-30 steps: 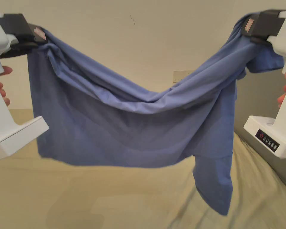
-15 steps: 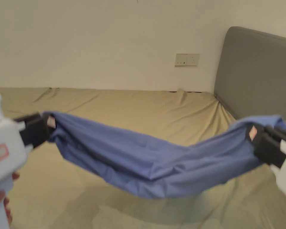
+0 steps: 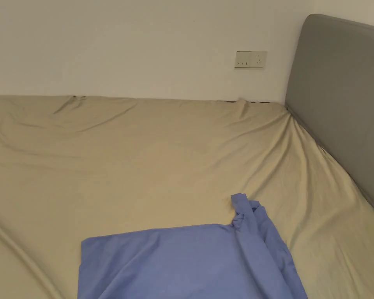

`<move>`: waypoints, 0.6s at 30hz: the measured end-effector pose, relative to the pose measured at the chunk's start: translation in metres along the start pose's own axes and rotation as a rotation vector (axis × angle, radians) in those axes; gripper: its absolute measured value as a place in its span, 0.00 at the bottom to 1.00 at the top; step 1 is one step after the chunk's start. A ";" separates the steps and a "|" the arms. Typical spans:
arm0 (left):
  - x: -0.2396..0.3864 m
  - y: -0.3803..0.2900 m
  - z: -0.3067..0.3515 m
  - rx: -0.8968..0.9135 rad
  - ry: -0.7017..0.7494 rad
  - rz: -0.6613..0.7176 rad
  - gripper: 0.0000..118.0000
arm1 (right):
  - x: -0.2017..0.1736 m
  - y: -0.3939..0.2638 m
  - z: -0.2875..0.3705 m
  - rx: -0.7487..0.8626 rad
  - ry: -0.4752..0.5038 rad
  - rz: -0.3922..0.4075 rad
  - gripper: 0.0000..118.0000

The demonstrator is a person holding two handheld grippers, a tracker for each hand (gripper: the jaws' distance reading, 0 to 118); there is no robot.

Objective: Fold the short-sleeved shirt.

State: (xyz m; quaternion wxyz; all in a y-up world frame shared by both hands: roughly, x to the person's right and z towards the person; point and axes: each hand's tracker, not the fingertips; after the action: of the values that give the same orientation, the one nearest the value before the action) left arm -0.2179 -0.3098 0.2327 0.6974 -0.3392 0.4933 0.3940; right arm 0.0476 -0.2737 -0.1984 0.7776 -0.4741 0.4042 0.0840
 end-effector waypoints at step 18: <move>0.007 0.027 0.060 0.299 -0.005 -0.098 1.00 | 0.029 0.015 0.021 0.168 -0.038 0.074 1.00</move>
State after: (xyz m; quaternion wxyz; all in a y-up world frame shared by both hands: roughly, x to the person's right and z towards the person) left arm -0.2153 -0.2445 0.2411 0.7597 -0.2543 0.5277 0.2825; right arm 0.0706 -0.2561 -0.2243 0.8185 -0.3902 0.4124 0.0876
